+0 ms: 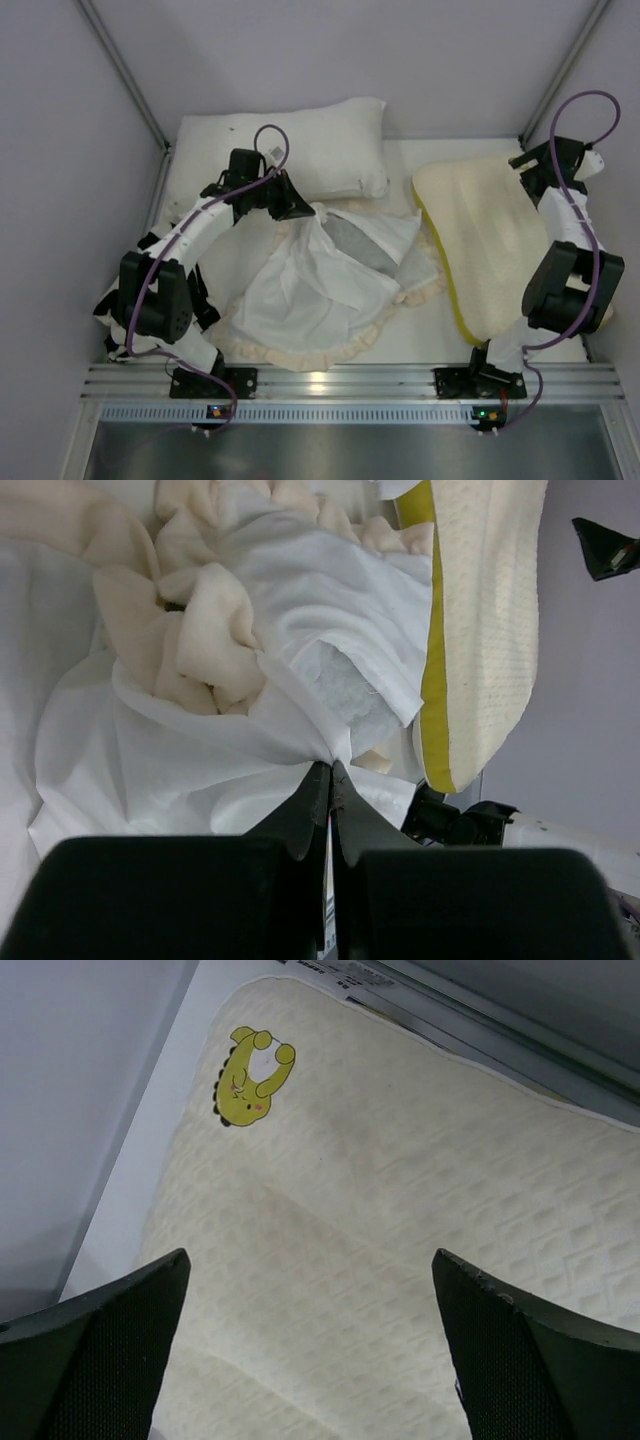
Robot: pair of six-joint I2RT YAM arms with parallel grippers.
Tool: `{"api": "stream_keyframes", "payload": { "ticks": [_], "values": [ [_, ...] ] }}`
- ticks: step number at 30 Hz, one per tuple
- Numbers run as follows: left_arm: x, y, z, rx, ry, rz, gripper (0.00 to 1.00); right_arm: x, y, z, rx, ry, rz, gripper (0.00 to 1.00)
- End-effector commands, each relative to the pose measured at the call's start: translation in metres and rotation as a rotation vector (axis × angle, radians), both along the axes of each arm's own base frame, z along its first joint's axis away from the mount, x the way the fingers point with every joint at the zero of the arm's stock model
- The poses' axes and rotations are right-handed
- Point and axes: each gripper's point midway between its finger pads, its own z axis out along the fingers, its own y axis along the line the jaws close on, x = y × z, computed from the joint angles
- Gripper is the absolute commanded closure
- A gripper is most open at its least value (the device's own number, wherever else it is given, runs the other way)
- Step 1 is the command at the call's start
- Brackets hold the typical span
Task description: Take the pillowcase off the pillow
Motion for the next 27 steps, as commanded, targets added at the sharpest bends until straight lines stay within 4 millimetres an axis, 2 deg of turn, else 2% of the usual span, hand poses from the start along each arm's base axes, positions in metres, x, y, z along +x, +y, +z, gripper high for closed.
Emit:
{"api": "stream_keyframes", "payload": {
  "ticks": [1, 3, 4, 6, 7, 9, 10, 12, 13, 15, 16, 17, 18, 23, 27],
  "values": [
    [-0.003, 0.004, 0.01, 0.036, -0.108, -0.01, 1.0, -0.011, -0.001, 0.068, -0.081, -0.129, -0.009, 0.01],
    [-0.01, 0.01, 0.0, 0.066, -0.091, 0.001, 1.0, -0.017, 0.006, 0.073, -0.096, -0.134, 0.013, 0.01],
    [-0.011, 0.014, -0.004, 0.088, -0.095, 0.014, 1.0, -0.021, 0.015, 0.082, -0.101, -0.153, 0.034, 0.01],
    [-0.018, 0.019, -0.009, 0.109, -0.092, 0.025, 1.0, -0.026, 0.029, 0.083, -0.095, -0.151, 0.079, 0.01],
    [-0.022, 0.024, -0.02, 0.136, -0.075, 0.037, 0.97, -0.029, 0.042, 0.091, -0.104, -0.17, 0.111, 0.01],
    [-0.029, 0.032, -0.025, 0.168, -0.068, 0.051, 0.91, -0.034, 0.058, 0.09, -0.124, -0.161, 0.163, 0.01],
    [-0.032, 0.039, -0.035, 0.206, -0.061, 0.067, 0.89, -0.037, 0.073, 0.096, -0.13, -0.175, 0.199, 0.0],
    [-0.04, 0.048, -0.041, 0.253, -0.054, 0.085, 0.88, -0.044, 0.087, 0.089, -0.144, -0.16, 0.239, 0.01],
    [-0.043, 0.053, -0.046, 0.28, -0.051, 0.088, 0.88, -0.047, 0.1, 0.091, -0.156, -0.165, 0.27, 0.01],
    [-0.046, 0.064, -0.053, 0.332, -0.044, 0.115, 0.85, -0.054, 0.109, 0.084, -0.227, -0.126, 0.297, 0.01],
    [-0.049, 0.066, -0.054, 0.347, -0.045, 0.116, 0.82, -0.058, 0.123, 0.082, -0.25, -0.113, 0.327, 0.01],
    [-0.051, 0.07, -0.059, 0.363, -0.036, 0.125, 0.78, -0.062, 0.131, 0.081, -0.285, -0.096, 0.336, 0.01],
    [-0.053, 0.071, -0.061, 0.367, -0.035, 0.126, 0.75, -0.067, 0.147, 0.07, -0.294, -0.073, 0.375, 0.0],
    [-0.059, 0.074, -0.063, 0.374, -0.029, 0.129, 0.56, -0.084, 0.17, 0.048, -0.314, -0.028, 0.451, 0.01],
    [-0.065, 0.078, -0.055, 0.366, -0.047, 0.154, 0.3, -0.098, 0.191, 0.041, -0.354, 0.002, 0.532, 0.01]
  ]
}}
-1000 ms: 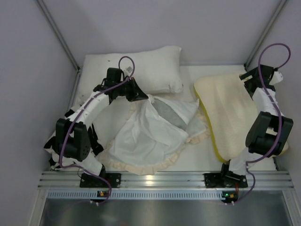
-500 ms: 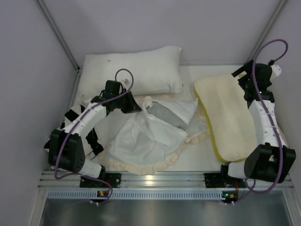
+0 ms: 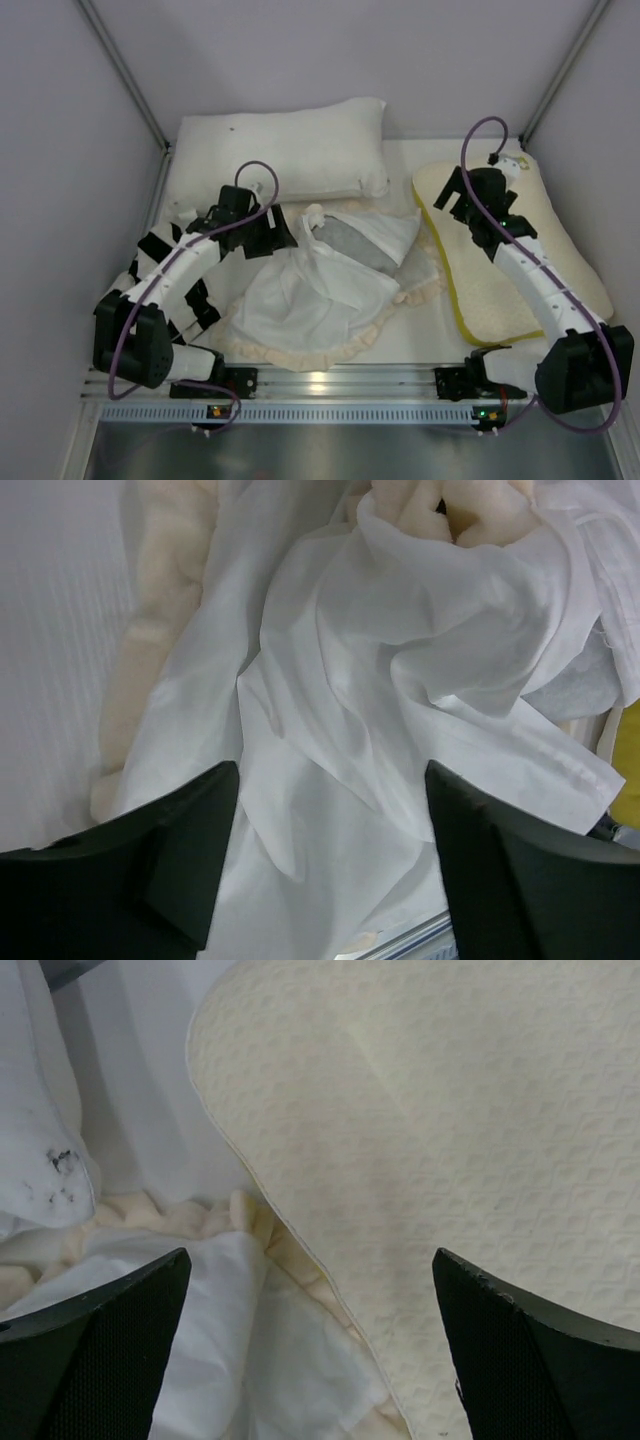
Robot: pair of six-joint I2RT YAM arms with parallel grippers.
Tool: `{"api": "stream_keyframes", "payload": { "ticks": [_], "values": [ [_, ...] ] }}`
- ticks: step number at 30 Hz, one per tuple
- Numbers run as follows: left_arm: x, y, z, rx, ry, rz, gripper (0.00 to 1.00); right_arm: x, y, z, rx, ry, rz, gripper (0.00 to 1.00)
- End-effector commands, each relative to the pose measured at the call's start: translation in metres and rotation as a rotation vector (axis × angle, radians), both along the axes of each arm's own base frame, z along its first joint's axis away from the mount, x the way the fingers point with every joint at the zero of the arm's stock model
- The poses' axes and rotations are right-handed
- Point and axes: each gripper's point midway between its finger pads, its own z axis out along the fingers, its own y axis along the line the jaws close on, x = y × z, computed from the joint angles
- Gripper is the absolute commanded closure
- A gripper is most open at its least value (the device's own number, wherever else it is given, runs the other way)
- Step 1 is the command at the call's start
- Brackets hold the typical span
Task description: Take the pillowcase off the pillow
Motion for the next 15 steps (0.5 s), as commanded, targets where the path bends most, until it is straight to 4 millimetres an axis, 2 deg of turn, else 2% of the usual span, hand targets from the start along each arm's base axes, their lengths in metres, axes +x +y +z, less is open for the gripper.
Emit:
{"api": "stream_keyframes", "payload": {
  "ticks": [1, 2, 3, 8, 9, 11, 12, 14, 15],
  "values": [
    [-0.004, 0.007, 0.019, 0.005, -0.07, 0.025, 0.16, -0.014, 0.009, 0.017, -0.071, -0.042, 0.043, 0.01],
    [-0.006, 0.008, 0.027, -0.002, -0.093, 0.027, 0.06, -0.017, 0.012, 0.016, -0.077, -0.044, 0.053, 0.0],
    [-0.007, 0.008, 0.032, -0.009, -0.105, 0.035, 0.01, -0.021, 0.017, 0.011, -0.078, -0.038, 0.069, 0.0],
    [-0.019, 0.007, 0.051, -0.056, -0.141, 0.042, 0.01, -0.034, 0.026, -0.003, -0.062, -0.013, 0.12, 0.04],
    [-0.023, 0.007, 0.058, -0.074, -0.158, 0.046, 0.01, -0.036, 0.03, -0.007, -0.063, -0.008, 0.135, 0.08],
    [-0.03, 0.007, 0.058, -0.09, -0.157, 0.049, 0.01, -0.041, 0.035, -0.011, -0.062, -0.003, 0.162, 0.15],
    [-0.032, 0.007, 0.059, -0.099, -0.158, 0.054, 0.01, -0.045, 0.037, -0.02, -0.064, 0.014, 0.176, 0.14],
    [-0.037, 0.01, 0.06, -0.101, -0.172, 0.069, 0.01, -0.048, 0.038, -0.026, -0.073, 0.02, 0.19, 0.01],
    [-0.038, 0.011, 0.06, -0.104, -0.173, 0.075, 0.01, -0.049, 0.04, -0.028, -0.079, 0.023, 0.2, 0.0]
  ]
}}
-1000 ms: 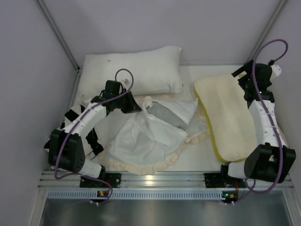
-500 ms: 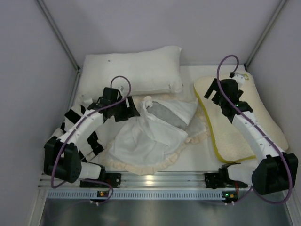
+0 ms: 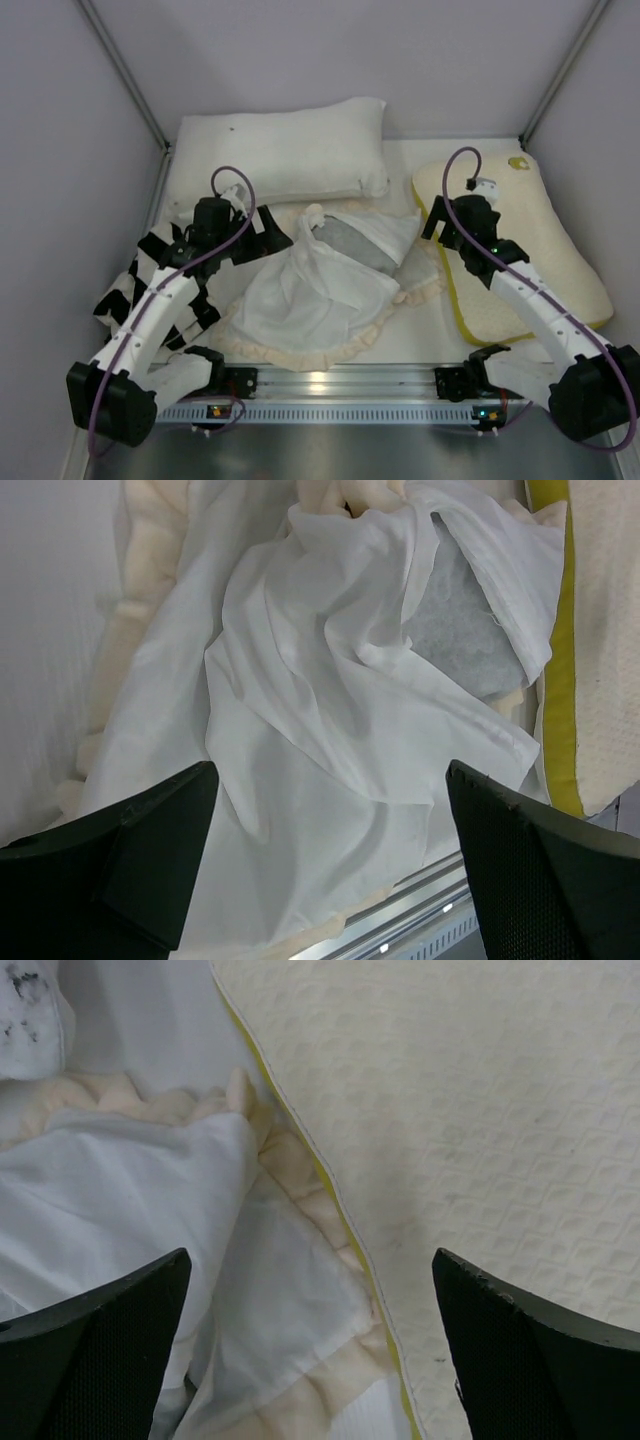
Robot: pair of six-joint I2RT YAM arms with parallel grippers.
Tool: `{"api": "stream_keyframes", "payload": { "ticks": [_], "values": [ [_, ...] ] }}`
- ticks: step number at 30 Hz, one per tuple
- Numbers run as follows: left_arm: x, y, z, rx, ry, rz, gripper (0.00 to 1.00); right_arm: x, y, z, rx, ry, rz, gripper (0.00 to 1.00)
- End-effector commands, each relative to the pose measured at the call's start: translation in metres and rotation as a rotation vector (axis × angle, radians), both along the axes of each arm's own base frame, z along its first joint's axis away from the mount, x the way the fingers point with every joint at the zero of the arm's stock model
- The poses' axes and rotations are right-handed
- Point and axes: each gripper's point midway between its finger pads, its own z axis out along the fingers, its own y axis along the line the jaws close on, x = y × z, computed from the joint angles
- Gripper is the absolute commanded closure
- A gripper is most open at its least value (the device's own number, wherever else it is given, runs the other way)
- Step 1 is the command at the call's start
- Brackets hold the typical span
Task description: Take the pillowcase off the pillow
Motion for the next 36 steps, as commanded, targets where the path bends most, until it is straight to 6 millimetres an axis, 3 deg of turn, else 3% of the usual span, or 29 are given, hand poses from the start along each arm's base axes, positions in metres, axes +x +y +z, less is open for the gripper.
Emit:
{"api": "stream_keyframes", "payload": {
  "ticks": [1, 10, 12, 13, 15, 20, 36],
  "values": [
    [-0.01, 0.001, 0.002, -0.031, -0.001, 0.014, 0.01, -0.004, 0.007, 0.001, -0.018, -0.015, 0.047, 0.01],
    [-0.028, -0.014, 0.013, -0.155, -0.012, -0.036, 0.01, -0.014, 0.006, 0.0, -0.022, -0.022, 0.061, 0.0],
    [-0.03, -0.023, 0.028, -0.236, -0.06, -0.059, 0.01, -0.013, 0.007, 0.001, -0.011, -0.023, 0.058, 0.01],
    [-0.033, -0.026, 0.023, -0.26, -0.051, -0.066, 0.01, -0.013, 0.008, 0.001, -0.002, -0.023, 0.056, 0.01],
    [-0.032, -0.033, 0.034, -0.342, -0.087, -0.07, 0.01, -0.013, 0.013, -0.003, 0.016, -0.017, 0.073, 0.01],
    [-0.04, -0.039, 0.025, -0.418, -0.057, -0.083, 0.01, -0.021, 0.019, -0.019, 0.048, 0.008, 0.106, 0.0],
    [-0.047, -0.045, 0.006, -0.477, -0.026, -0.1, 0.01, -0.035, 0.033, -0.039, 0.082, 0.015, 0.213, 0.01]
  ]
}}
